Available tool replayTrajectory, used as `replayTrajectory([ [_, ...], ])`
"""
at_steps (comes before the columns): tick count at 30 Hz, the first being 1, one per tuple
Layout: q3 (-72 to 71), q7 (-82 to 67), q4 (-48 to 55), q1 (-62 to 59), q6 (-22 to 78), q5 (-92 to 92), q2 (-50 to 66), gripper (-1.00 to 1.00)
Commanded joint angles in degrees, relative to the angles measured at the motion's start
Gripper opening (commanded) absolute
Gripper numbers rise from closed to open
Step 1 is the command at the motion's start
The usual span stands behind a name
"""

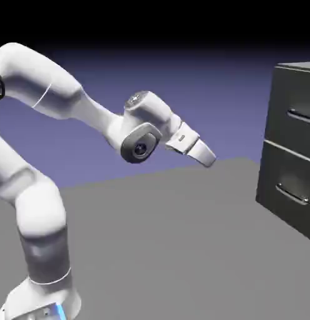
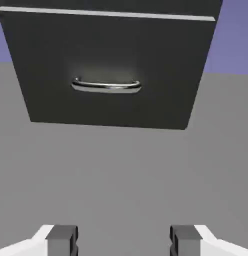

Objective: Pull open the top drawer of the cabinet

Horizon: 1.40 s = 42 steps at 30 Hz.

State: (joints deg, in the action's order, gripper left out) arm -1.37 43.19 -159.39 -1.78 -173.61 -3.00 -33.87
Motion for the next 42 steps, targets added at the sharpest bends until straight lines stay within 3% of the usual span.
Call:
replayTrajectory([
  [1,-1.1,0.6,1.3,-2.0,0.3,-2.5,-1.0,0.0],
  [42,-47.7,25.5,56.3,-85.8,13.9,-104.7,-42.3,0.0],
])
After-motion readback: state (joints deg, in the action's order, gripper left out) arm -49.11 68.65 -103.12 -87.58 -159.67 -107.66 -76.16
